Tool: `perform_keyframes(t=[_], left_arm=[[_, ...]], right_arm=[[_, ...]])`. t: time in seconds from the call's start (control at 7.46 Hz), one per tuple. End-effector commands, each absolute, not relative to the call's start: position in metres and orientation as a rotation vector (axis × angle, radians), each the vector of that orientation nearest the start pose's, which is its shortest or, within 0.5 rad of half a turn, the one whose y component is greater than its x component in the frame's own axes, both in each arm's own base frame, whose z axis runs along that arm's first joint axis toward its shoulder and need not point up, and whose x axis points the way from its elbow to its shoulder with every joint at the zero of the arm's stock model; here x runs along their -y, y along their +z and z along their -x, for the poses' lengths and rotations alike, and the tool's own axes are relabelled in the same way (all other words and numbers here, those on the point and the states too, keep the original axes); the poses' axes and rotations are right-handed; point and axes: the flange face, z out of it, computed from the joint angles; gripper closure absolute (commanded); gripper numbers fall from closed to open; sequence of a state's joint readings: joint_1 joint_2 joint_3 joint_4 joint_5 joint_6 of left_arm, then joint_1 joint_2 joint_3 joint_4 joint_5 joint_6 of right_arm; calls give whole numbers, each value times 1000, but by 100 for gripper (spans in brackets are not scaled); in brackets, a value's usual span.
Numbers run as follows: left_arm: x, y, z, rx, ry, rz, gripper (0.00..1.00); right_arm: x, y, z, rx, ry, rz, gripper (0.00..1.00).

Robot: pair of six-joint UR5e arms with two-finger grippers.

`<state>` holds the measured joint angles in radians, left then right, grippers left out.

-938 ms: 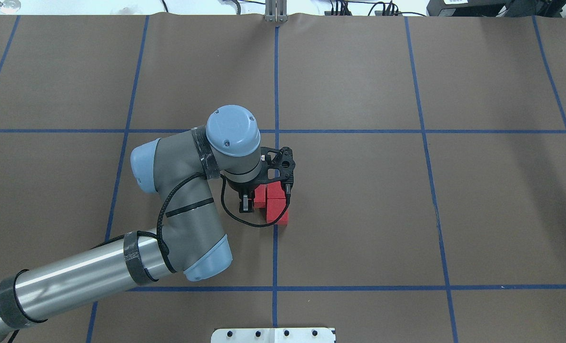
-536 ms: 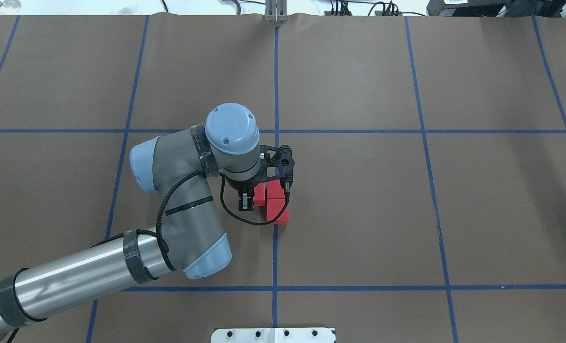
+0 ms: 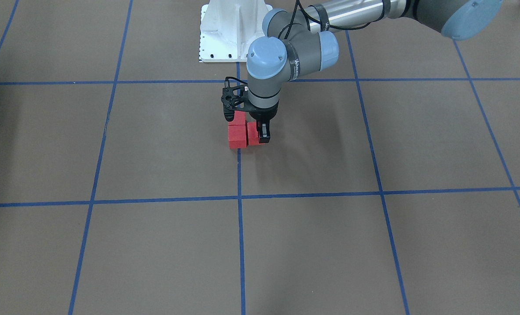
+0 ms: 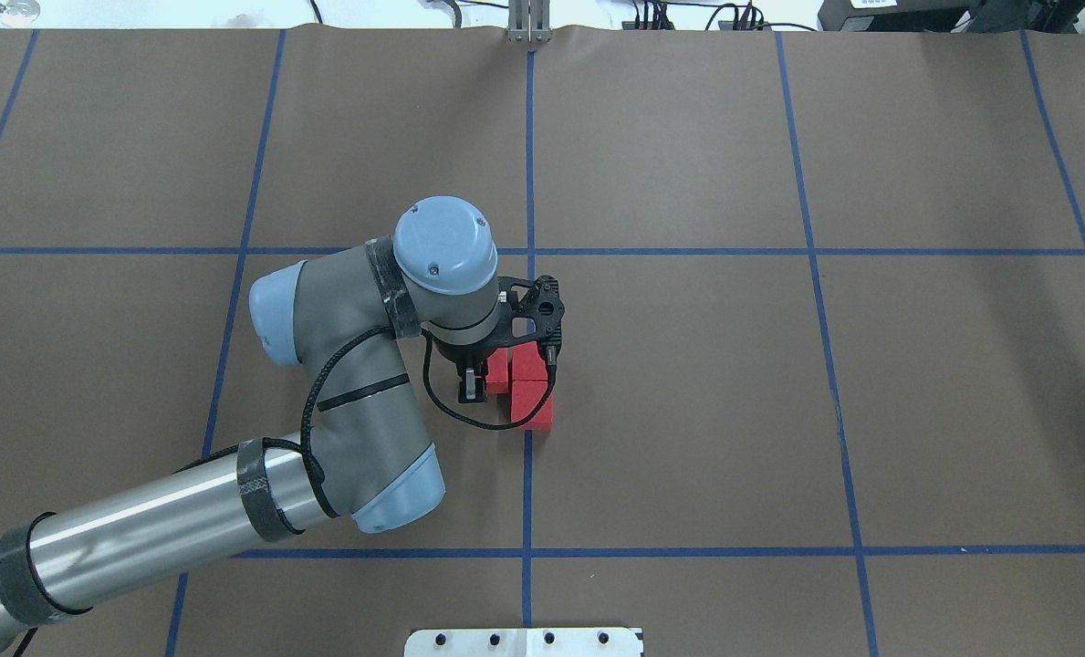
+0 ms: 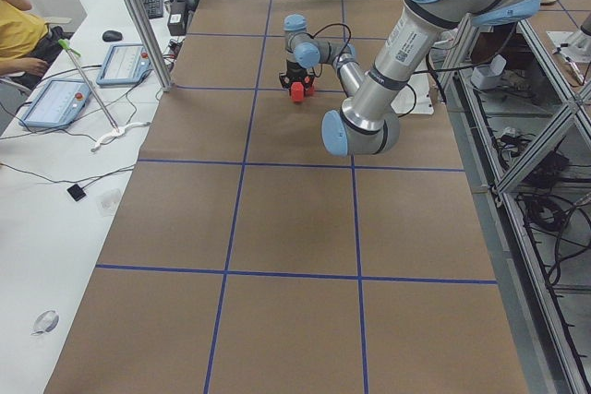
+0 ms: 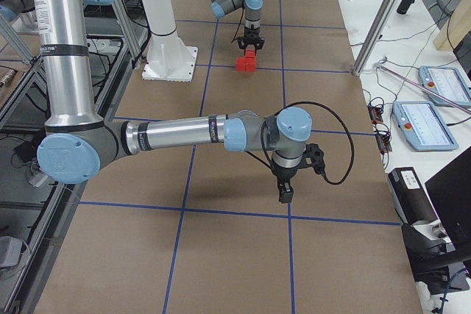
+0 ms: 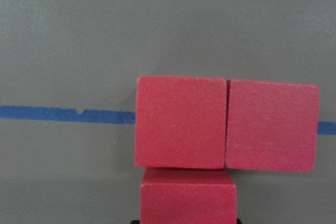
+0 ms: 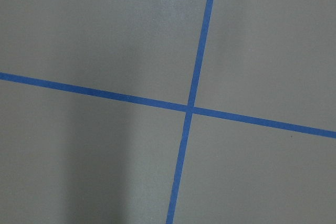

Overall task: Form red blocks into L shape at center
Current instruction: 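Nudge the held cube flush against the center cube, then open left gripper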

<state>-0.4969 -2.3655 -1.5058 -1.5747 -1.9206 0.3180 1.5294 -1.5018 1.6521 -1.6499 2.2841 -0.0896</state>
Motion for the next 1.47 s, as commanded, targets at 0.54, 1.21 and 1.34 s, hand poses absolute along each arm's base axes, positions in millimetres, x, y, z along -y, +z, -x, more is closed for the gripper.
perform_keyframes(t=[0.54, 1.21, 1.34], left_arm=[[439, 201, -600, -636, 1438, -607, 78], [440, 203, -603, -638, 1434, -610, 69], [440, 203, -604, -647, 1413, -612, 64]], right_arm=[[524, 596, -46, 712, -150, -85, 1], [524, 597, -46, 712, -149, -83, 1], [524, 596, -46, 712, -152, -87, 1]])
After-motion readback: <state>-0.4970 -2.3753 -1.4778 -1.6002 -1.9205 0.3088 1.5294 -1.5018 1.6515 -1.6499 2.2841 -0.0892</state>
